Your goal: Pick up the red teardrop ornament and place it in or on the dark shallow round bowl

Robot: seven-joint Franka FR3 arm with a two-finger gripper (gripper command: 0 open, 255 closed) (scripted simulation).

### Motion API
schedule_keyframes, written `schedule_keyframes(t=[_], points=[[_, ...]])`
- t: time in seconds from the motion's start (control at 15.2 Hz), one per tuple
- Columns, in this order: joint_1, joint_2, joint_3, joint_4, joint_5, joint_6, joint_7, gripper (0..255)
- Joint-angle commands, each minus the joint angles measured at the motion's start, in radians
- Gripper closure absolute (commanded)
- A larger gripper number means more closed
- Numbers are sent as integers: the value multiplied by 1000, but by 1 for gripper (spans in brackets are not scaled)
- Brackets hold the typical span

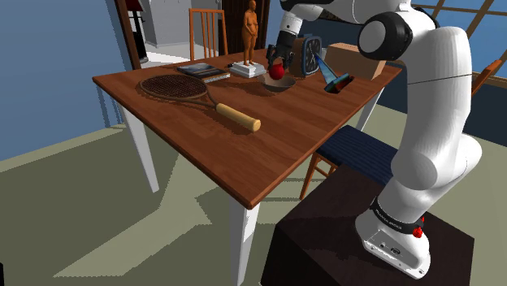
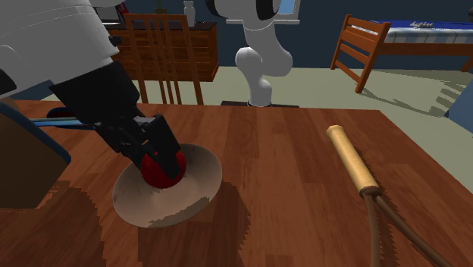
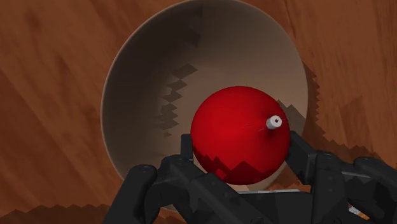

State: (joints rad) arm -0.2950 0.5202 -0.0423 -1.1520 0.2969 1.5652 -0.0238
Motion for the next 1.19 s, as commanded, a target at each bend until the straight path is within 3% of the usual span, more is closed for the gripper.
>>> schedule_keyframes(t=[0.0, 0.33, 0.59, 1.12], points=[[0, 0, 0, 0, 0, 0, 0, 0], [0, 0, 0, 0, 0, 0, 0, 0], [-31, 83, 1, 257, 4, -174, 24, 0], [-31, 83, 1, 257, 4, -174, 24, 0]])
